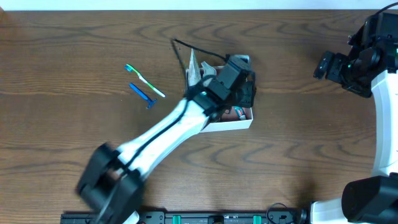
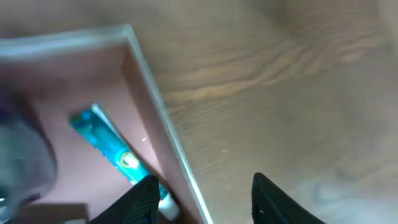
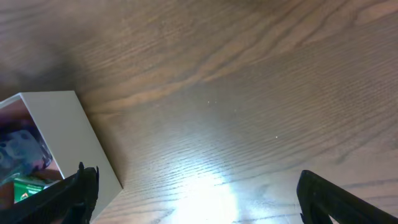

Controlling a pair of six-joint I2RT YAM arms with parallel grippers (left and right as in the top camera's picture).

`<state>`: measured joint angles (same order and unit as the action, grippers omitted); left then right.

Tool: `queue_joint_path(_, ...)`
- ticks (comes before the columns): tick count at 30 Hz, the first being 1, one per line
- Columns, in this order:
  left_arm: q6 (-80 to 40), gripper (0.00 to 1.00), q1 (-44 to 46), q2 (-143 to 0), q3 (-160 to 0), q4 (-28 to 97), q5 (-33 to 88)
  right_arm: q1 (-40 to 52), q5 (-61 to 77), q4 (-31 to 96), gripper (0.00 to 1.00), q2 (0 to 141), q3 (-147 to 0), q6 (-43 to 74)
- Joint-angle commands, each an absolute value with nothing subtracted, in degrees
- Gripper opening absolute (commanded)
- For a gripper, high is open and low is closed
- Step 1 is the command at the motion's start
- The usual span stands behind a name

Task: Pack container
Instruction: 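Lower the toothpaste into the box, open the left gripper, withdraw, then move the left gripper to the blue razor and grasp it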

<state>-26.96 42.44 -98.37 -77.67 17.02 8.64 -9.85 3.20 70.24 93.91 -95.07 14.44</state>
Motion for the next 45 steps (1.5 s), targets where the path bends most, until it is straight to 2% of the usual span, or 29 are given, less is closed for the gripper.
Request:
queue_joint_path(1, -19.9, 0.5, 42.2, -87.5, -80.3, 20.4, 7.4, -9.8, 3.4, 70.3, 0.99, 94.0, -95.5, 13.9)
queue_joint_path(7, -19.6, 0.56, 39.8, -74.5, -80.3, 37.3, -10.8, -9.8, 3.4, 70.3, 0.99, 94.0, -95.5, 13.9)
queue_joint_path(12, -25.3, 0.68, 31.8, -68.9, -80.2, 51.0, -23.3, -9.8, 3.4, 70.3, 0.99, 94.0, -95.5, 13.9)
queue_joint_path(19, -34.5, 0.94, 18.3, -74.3, -76.8, 49.7, -23.6, -9.8, 3.4, 70.3, 0.99, 94.0, -95.5, 13.9)
queue_joint_path(27, -38.2, 0.95, 12.7, -92.6, -76.7, 39.7, -13.1, -9.8, 3.4, 70.3, 0.99, 94.0, -95.5, 13.9)
queue_joint_path(33, -42.6, 0.95, 9.5, -102.9, -76.7, 37.8, -6.8, -9.8, 3.4, 70.3, 0.99, 94.0, -95.5, 13.9)
queue_joint_path(45, -42.5, 0.94, 6.0, -107.1, -76.6, 38.2, -1.6, -9.8, 3.4, 70.3, 0.99, 94.0, -95.5, 13.9)
